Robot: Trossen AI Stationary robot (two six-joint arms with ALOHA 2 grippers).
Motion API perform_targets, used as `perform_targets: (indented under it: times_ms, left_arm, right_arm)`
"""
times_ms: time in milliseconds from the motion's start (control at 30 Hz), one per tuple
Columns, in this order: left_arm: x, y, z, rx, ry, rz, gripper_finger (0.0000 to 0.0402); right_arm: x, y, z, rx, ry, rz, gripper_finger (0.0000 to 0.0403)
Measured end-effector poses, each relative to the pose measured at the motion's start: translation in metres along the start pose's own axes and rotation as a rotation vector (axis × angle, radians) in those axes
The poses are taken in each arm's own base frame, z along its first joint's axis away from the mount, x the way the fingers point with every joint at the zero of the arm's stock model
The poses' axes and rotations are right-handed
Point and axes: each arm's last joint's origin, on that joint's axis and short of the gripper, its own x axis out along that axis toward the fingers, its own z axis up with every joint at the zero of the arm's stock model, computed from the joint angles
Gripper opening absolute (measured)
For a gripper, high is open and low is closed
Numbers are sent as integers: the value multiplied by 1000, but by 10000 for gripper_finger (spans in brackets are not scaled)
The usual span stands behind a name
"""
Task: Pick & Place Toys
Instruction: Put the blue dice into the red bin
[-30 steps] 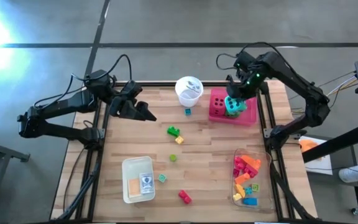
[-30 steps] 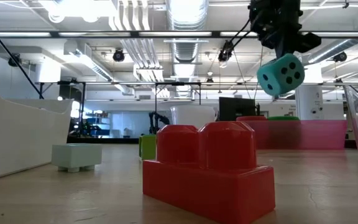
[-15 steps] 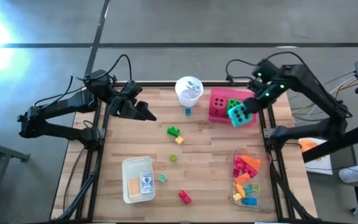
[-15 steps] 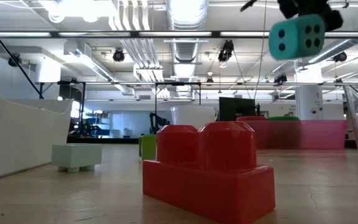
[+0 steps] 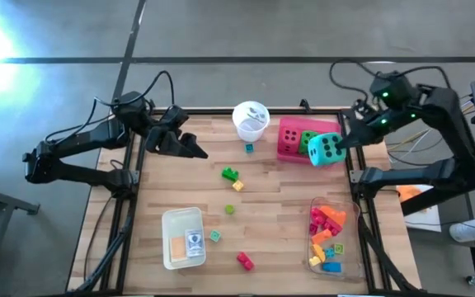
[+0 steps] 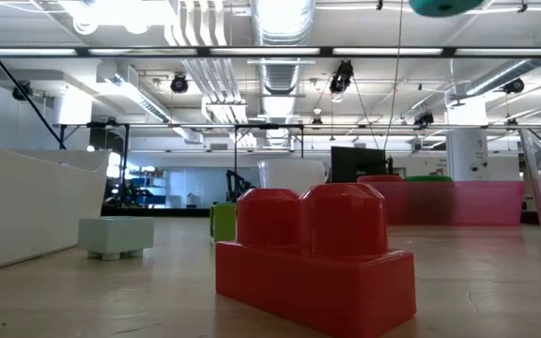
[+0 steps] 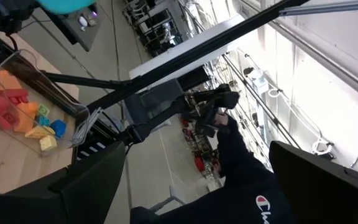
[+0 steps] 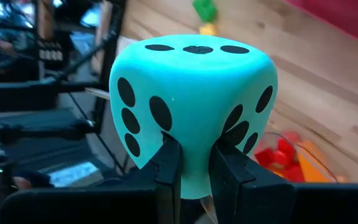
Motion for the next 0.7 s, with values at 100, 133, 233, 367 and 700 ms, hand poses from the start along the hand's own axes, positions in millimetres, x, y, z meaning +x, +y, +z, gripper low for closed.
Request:
perform_targets:
  times_ms: [100,133,233,367,700]
  left_arm:
    - [-1,1,1,0,-5,3,399]
    - [-1,1,1,1,-7,4,399]
    - [-1,1,1,3,-8,4,399]
    - [-1,1,1,13,-7,4,399]
    - [-2,1,2,26,-13,8,399]
  right_arm:
    - [-11,10,-1,-4,-33,35,43]
    - [-14,13,-2,-7,-37,45,43]
    - [-20,23,-3,-47,-35,75,43]
    - [-24,36,-4,-161,-37,86,42]
    - [-14,49,-3,-439,-194,-121,42]
